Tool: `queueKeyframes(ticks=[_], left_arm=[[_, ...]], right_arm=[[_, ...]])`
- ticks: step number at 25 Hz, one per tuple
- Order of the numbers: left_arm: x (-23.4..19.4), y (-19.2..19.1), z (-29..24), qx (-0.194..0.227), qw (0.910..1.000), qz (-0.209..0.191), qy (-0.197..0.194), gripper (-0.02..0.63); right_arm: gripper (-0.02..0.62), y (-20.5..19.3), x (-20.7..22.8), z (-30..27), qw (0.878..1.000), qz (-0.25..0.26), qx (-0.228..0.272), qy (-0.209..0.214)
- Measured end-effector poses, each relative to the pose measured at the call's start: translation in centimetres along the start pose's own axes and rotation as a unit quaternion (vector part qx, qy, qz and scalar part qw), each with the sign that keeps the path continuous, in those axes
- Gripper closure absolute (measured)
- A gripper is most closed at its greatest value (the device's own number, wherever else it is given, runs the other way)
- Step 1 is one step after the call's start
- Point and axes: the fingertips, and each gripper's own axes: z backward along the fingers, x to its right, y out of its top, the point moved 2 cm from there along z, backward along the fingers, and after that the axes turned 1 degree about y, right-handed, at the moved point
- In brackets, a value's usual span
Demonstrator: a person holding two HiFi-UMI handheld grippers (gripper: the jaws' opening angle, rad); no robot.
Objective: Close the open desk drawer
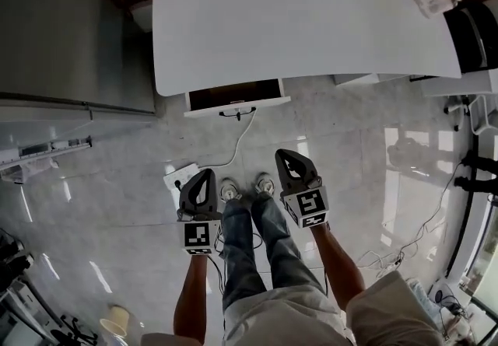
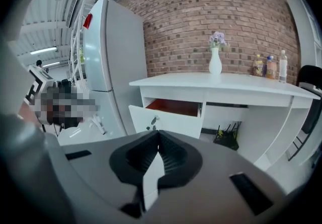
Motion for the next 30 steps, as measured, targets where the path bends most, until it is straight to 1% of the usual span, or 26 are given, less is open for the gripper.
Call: queueKeyframes(ticks=[6, 8, 11, 12, 13, 14, 18, 21, 24, 27, 30], left_arm=[[-0.4, -4.8, -3.1, -0.026, 0.9995, 0.015, -0.003, 0.594], [-0.7, -5.7, -3.9, -0.031, 0.9994, 0.018, -0.001, 0.594], [-0.8, -6.3, -5.5, -0.031, 0.9994, 0.016, -0.008, 0.592], [-0.6, -6.6, -6.2, -0.033, 0.9993, 0.013, -0.012, 0.54], [-0.5, -6.9, -7.0, -0.039, 0.9991, 0.009, -0.016, 0.471], [-0.4, -7.4, -7.7, -0.047, 0.9987, 0.005, -0.019, 0.422], [-0.8, -8.8, -10.0, -0.078, 0.9967, -0.012, -0.018, 0.422], [-1.5, -9.3, -12.1, -0.098, 0.9948, -0.024, -0.013, 0.425], [-2.2, -9.5, -14.8, -0.123, 0.9916, -0.039, -0.013, 0.451], [-2.7, -9.8, -16.9, -0.147, 0.9877, -0.051, -0.019, 0.46], [-3.3, -9.3, -18.3, -0.152, 0.9857, -0.068, -0.024, 0.46]], right_arm=[[0.578, -3.9, 0.4, -2.5, 1.0, -0.009, -0.026, 0.007], [0.578, -4.5, 0.5, -3.1, 0.999, -0.011, -0.03, 0.01], [0.573, -4.8, 0.8, -4.3, 1.0, -0.016, -0.021, 0.018], [0.483, -5.1, 0.9, -4.8, 0.999, -0.014, -0.021, 0.021], [0.399, -5.4, 1.0, -5.2, 0.999, -0.013, -0.025, 0.022], [0.397, -5.8, 1.1, -5.6, 0.999, -0.011, -0.032, 0.023], [0.402, -7.1, 1.3, -7.3, 0.998, -0.003, -0.055, 0.021], [0.448, -7.6, 2.1, -8.9, 0.997, 0.002, -0.069, 0.016], [0.468, -8.1, 2.8, -11.0, 0.995, 0.008, -0.093, 0.016], [0.469, -8.3, 3.4, -13.0, 0.994, 0.005, -0.109, 0.017], [0.474, -7.4, 3.7, -14.6, 0.993, 0.021, -0.112, 0.022]])
